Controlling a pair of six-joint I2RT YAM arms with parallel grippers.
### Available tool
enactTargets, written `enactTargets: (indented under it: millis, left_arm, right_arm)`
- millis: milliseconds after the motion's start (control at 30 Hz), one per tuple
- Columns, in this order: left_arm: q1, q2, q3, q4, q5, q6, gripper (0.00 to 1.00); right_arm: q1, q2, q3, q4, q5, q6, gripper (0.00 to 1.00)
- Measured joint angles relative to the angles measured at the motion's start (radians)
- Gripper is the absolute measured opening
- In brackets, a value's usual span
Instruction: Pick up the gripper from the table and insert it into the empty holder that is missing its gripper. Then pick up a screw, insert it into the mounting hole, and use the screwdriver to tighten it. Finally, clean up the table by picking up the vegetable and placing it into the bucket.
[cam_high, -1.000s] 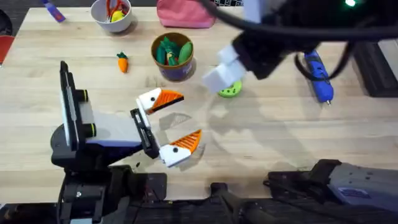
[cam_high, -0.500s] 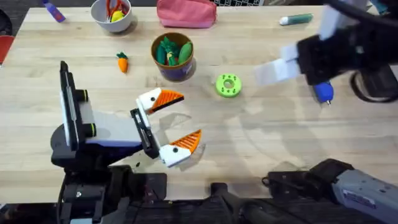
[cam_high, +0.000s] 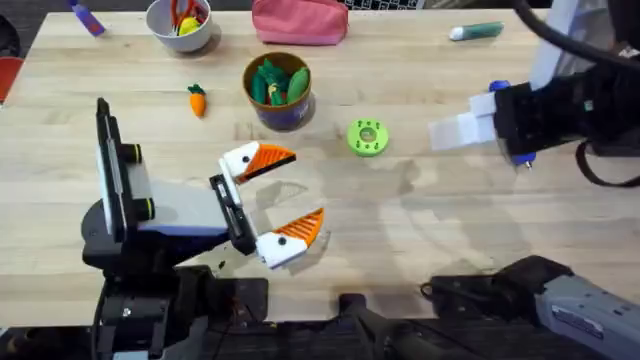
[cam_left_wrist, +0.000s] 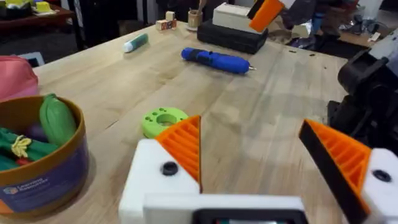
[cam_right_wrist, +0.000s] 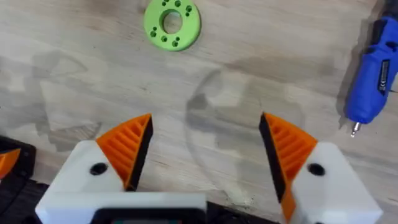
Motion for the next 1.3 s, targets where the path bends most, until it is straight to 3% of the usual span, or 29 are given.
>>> enactTargets:
  millis: [367, 400, 567, 600, 1000, 1167, 1300]
  left_arm:
    - [0.0, 0.0, 0.0, 0.0, 0.0, 0.0, 0.981]
    - [0.0, 0.0, 0.0, 0.0, 0.0, -0.001, 0.88]
    - [0.0, 0.0, 0.0, 0.0, 0.0, 0.0, 0.096]
    - [0.0, 0.0, 0.0, 0.0, 0.0, 0.005, 0.035]
    - [0.0, 0.0, 0.0, 0.0, 0.0, 0.004, 0.02]
    - [0.0, 0.0, 0.0, 0.0, 0.0, 0.004, 0.02]
    - [0.0, 0.0, 0.0, 0.0, 0.0, 0.004, 0.02]
  right_arm:
    - [0.0, 0.0, 0.0, -0.031, 0.0, 0.004, 0.994]
    - [0.0, 0.0, 0.0, -0.032, 0.0, 0.004, 0.994]
    - [0.0, 0.0, 0.0, -0.032, 0.0, 0.004, 0.993]
    - [0.0, 0.0, 0.0, -0.032, 0.0, 0.004, 0.993]
    - [-0.035, 0.002, 0.0, -0.004, 0.054, 0.027, 0.994]
    - [-0.146, 0.002, 0.0, 0.018, 0.081, 0.027, 0.993]
    - [-0.288, 0.019, 0.014, 0.005, 0.108, 0.006, 0.994]
